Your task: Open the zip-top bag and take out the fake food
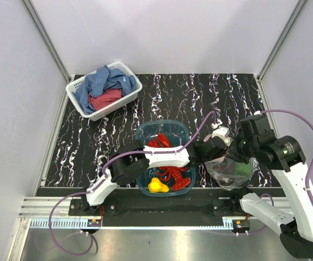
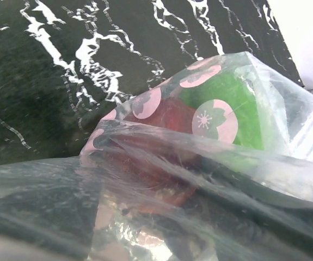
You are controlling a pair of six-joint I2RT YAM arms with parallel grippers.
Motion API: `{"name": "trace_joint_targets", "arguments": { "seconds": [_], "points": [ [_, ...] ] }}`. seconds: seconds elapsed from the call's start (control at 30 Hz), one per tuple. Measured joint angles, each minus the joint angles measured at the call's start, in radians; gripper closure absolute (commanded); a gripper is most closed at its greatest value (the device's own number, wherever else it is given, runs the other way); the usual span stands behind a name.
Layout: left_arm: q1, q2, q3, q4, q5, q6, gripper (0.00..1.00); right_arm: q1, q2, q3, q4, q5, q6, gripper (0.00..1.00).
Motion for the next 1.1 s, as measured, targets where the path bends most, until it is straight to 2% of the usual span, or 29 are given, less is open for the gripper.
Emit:
{"name": "trace_joint_targets", "arguments": {
  "seconds": [0.07,0.1,0.2,0.47,0.63,0.83,1.0,1.1],
  "points": [
    [-0.002,0.008,0.010,0.005,0.011,0.007,0.68,0.000,-0.006,0.000,-0.001,0.006,-0.005,1.00],
    [-0.002,0.010,0.013,0.006,0.018,0.011,0.81,0.000,-0.009,0.000,-0.002,0.008,-0.008,1.00],
    [-0.002,0.010,0.014,0.005,0.033,0.028,1.00,0.000,-0.017,0.000,-0.002,0.010,-0.016,1.00],
    [0.006,-0.032,0.045,-0.144,0.066,0.095,1.00,0.000,-0.061,-0.004,0.014,0.027,-0.045,1.00],
    [0.038,-0.100,0.069,-0.278,0.157,0.098,1.00,0.000,-0.126,-0.031,0.032,0.047,-0.072,1.00],
    [0.056,-0.186,0.084,-0.358,0.241,0.085,1.00,0.001,-0.166,-0.040,0.032,0.083,-0.102,1.00],
    [0.054,-0.216,0.074,-0.366,0.251,0.089,0.82,0.001,-0.171,-0.041,0.032,0.078,-0.105,1.00],
    [0.055,-0.212,0.052,-0.369,0.253,0.093,0.79,0.001,-0.171,-0.047,0.032,0.063,-0.093,1.00]
  ]
}}
